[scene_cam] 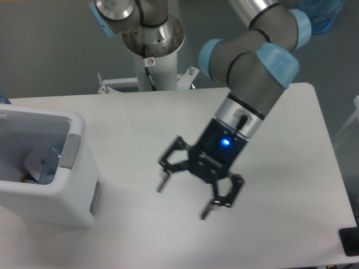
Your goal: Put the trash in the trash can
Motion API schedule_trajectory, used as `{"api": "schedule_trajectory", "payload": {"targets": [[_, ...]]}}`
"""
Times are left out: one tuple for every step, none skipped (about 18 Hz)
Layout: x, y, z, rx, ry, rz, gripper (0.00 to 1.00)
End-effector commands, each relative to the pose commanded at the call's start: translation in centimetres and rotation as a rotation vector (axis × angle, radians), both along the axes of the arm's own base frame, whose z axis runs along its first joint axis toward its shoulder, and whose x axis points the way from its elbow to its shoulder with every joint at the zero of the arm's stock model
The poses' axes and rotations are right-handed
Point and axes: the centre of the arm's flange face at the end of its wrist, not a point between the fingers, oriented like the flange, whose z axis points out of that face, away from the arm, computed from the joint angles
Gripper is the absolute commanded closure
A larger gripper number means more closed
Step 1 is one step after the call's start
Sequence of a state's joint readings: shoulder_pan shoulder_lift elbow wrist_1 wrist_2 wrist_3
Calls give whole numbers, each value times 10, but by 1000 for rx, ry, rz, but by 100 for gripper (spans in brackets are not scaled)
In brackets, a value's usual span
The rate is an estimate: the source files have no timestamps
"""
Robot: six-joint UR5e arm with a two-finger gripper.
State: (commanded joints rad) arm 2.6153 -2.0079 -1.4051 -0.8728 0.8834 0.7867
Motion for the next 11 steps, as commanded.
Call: {"api": "schedule_trajectory", "payload": {"targets": [[-9, -9, -5, -11, 15, 2, 0], [-15, -18, -11, -18, 27, -3, 0], [-20, -27, -16, -24, 40, -14, 0], [-25, -37, -25, -36, 55, -26, 0], [-28, -46, -36, -82, 99, -48, 0], [-29, -52, -43, -137, 143, -63, 0], [-30, -58, -51, -199, 188, -80, 0], [-30, -64, -55, -255, 223, -89, 0], [-29, -67, -56, -294, 245, -89, 0], [-29, -69, -57, -323, 255, -85, 0], [-30, -71, -58, -348, 264, -78, 0]]}}
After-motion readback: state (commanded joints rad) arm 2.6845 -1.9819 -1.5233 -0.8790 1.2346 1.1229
